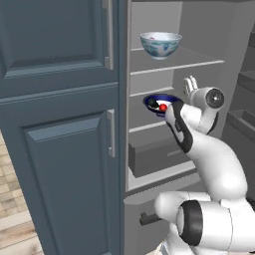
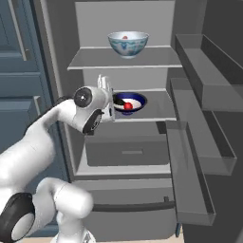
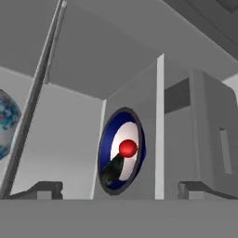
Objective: Place the bowl with the tomato and eggplant on the second highest shelf of the fridge. Place the bowl with the chicken drumstick and steak on the top shelf of the fridge.
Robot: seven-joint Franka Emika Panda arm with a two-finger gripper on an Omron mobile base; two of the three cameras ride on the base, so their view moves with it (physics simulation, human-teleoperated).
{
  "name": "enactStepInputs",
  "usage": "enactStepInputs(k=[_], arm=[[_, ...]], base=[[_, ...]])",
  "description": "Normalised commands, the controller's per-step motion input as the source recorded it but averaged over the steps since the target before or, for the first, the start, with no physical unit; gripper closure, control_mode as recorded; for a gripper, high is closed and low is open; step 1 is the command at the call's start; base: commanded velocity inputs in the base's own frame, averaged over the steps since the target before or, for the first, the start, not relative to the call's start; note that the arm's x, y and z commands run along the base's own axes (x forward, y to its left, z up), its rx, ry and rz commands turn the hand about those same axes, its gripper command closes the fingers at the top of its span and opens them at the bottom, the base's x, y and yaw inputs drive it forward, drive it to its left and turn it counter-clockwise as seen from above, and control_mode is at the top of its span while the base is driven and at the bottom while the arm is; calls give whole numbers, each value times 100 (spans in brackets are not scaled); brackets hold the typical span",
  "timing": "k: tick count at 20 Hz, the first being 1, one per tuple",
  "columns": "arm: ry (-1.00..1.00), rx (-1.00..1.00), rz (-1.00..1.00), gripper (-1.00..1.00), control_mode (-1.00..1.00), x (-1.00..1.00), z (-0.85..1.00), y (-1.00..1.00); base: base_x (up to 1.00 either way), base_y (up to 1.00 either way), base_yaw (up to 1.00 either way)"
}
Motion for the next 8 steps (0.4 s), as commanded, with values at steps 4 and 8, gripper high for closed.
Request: enactStepInputs(k=[4,8], arm=[[-1,0,-3,-100,-100,-100,100,27],[0,0,-1,-100,-100,-100,100,16]], base=[[0,0,0],[0,0,0]])
